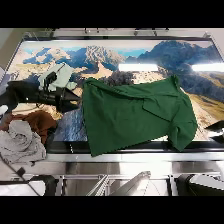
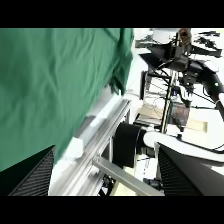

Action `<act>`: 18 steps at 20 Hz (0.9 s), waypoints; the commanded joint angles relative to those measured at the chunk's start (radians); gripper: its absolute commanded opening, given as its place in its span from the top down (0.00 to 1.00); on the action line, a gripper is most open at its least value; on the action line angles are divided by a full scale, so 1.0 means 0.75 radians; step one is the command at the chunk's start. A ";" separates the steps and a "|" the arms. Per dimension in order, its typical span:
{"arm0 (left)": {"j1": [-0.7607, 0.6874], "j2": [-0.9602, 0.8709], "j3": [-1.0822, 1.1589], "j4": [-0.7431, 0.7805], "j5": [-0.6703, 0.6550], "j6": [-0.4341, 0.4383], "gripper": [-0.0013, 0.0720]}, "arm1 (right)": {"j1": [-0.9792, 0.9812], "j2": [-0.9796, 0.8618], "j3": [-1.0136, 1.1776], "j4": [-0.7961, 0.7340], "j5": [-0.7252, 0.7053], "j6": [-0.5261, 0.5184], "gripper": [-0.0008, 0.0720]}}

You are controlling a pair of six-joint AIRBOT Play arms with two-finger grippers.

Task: Fold the shirts.

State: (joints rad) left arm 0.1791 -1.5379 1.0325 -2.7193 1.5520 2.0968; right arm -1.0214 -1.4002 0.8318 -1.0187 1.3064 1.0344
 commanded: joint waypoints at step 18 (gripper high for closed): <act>0.205 0.627 -0.958 0.286 -0.400 -0.175 0.03 | 0.301 -0.203 -0.153 0.448 -0.091 -0.230 0.36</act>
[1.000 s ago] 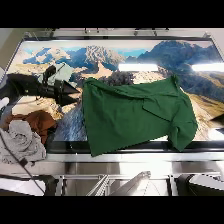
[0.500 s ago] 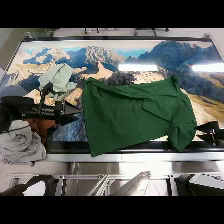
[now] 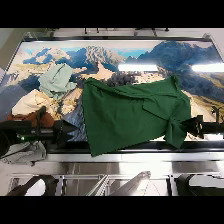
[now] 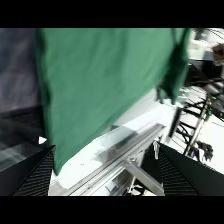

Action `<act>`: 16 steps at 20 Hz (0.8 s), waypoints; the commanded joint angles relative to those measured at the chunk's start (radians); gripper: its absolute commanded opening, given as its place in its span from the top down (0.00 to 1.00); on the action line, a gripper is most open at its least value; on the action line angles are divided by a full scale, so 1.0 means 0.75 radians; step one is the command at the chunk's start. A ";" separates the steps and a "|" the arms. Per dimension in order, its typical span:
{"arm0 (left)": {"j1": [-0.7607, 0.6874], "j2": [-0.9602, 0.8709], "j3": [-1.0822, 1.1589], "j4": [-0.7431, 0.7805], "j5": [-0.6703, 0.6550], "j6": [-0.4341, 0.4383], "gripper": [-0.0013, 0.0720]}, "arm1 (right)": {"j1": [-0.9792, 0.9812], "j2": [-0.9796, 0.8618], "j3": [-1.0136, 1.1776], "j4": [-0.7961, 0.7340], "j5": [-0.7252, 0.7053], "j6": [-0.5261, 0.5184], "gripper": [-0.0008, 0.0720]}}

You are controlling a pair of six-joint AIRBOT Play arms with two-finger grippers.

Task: Fold the shirts.

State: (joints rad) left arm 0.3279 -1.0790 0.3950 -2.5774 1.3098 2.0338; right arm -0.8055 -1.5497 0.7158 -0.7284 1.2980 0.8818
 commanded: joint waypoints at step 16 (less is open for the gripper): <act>-0.952 -0.374 0.068 -0.089 -0.525 -0.264 0.52 | 0.012 -0.004 0.002 0.116 0.008 -0.065 0.36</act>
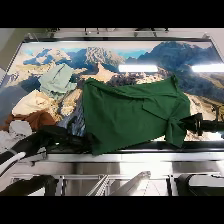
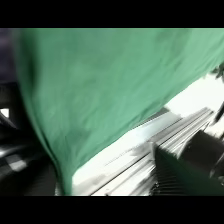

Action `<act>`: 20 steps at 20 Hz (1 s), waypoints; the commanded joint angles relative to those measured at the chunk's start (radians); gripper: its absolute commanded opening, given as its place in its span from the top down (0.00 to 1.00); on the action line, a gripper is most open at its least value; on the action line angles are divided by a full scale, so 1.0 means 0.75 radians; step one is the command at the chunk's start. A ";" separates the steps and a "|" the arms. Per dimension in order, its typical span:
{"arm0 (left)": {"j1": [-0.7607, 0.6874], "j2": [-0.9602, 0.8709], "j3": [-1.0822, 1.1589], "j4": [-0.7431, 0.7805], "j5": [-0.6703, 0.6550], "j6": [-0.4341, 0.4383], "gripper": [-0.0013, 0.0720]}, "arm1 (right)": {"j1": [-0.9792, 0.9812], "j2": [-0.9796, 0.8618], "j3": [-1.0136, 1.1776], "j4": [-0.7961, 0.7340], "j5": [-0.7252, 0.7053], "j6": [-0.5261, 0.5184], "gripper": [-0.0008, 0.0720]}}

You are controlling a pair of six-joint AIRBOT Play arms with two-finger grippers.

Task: Fold the shirts.

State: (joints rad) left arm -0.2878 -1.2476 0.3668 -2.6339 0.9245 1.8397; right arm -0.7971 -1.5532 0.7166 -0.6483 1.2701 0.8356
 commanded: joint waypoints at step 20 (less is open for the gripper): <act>1.083 0.758 1.382 -0.398 0.787 0.266 0.96 | -0.064 1.045 0.179 2.056 0.668 -0.364 0.94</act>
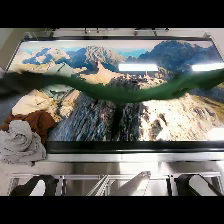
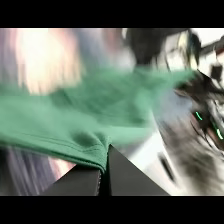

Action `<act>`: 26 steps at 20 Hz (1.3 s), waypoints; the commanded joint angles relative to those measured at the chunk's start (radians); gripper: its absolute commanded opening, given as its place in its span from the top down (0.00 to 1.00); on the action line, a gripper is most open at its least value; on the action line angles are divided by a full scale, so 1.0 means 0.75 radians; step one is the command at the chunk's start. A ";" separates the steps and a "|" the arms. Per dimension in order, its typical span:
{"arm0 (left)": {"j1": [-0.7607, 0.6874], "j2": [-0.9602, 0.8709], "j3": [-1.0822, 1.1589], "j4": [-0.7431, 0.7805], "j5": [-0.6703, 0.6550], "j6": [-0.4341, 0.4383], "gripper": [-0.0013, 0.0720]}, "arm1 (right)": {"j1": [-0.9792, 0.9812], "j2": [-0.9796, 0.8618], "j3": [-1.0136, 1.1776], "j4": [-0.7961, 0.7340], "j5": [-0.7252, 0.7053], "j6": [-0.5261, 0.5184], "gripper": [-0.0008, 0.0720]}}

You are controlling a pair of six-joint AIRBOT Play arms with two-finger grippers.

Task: Fold the shirts.

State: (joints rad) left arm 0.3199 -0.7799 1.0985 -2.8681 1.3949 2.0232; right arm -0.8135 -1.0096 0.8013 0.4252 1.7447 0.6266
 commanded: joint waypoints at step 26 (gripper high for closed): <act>-0.157 -1.287 0.578 0.090 -0.043 0.245 0.96 | 0.545 -0.713 0.580 -0.602 -1.122 -0.211 0.95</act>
State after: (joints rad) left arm 0.2539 -1.5501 1.4620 -2.8147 1.3823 2.1941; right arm -0.4305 -1.3235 1.1484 -0.0086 0.9325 0.4259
